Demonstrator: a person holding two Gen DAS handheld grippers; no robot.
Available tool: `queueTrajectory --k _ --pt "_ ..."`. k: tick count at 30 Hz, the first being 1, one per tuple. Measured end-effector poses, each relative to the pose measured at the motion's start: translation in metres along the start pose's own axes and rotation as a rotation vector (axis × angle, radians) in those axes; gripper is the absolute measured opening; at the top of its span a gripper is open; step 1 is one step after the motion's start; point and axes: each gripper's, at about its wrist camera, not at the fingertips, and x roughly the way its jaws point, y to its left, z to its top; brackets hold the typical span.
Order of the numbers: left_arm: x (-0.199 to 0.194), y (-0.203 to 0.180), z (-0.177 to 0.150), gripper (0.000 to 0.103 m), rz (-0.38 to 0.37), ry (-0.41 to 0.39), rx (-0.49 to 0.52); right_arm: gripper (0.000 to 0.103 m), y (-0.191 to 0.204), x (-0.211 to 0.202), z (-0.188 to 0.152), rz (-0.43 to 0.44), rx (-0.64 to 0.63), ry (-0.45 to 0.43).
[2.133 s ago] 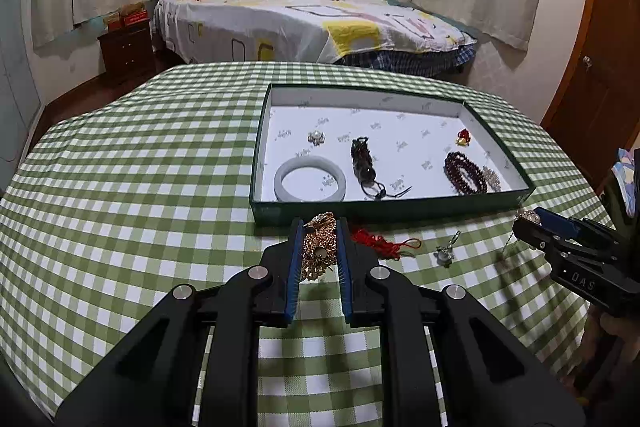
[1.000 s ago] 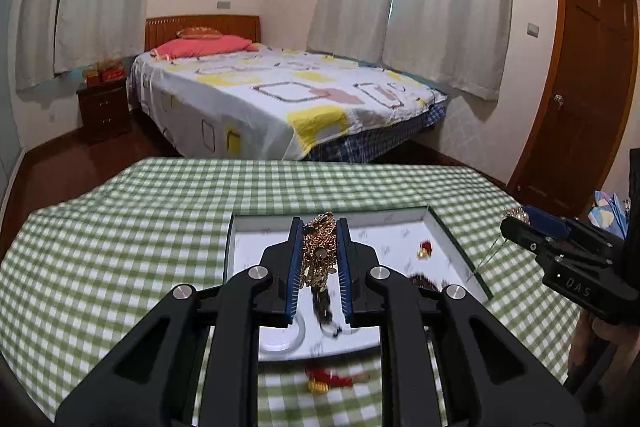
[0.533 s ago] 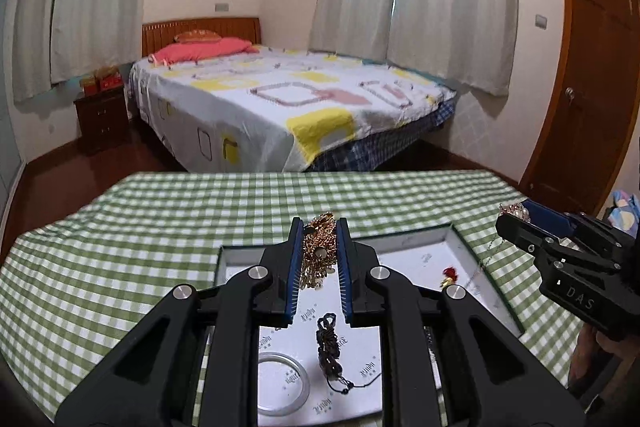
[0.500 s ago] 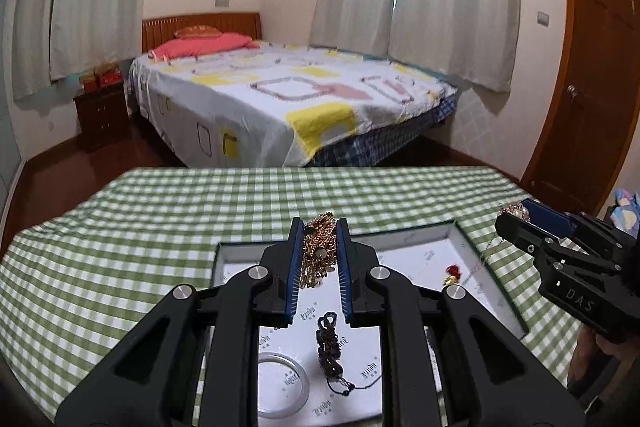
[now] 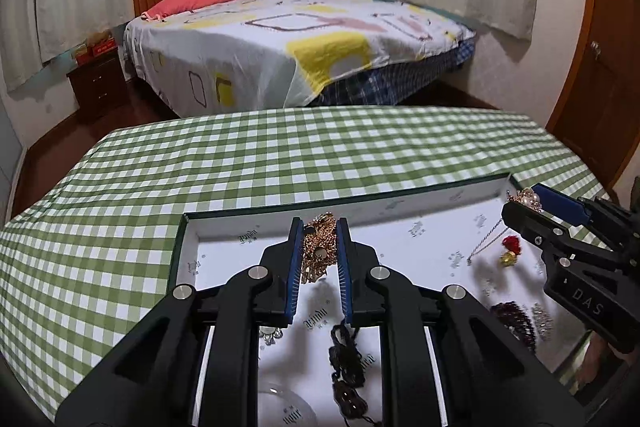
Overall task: Organize jewelry
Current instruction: 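Lower the gold chain into the box with left gripper while right releases the brooch, then grasp the silver ring with the right gripper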
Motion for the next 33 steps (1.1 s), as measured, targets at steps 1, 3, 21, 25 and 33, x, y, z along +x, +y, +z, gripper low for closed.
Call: queueTrajectory --k 1,3,21,25,33 --pt "0.003 0.000 0.000 0.016 0.002 0.011 0.005 0.042 -0.001 0.004 0.000 0.000 0.001 0.018" --pt "0.010 0.000 0.001 0.016 0.000 0.035 0.006 0.042 -0.002 0.008 -0.001 0.002 0.003 0.038" --pt "0.034 0.002 -0.004 0.054 0.025 0.120 -0.018 0.054 -0.004 0.019 -0.007 -0.008 0.002 0.093" --pt "0.031 0.003 -0.005 0.060 0.026 0.118 -0.019 0.054 -0.003 0.016 -0.007 -0.006 0.004 0.081" --pt "0.015 -0.001 -0.007 0.065 0.012 0.069 -0.021 0.054 -0.002 -0.001 -0.012 -0.009 0.013 0.040"
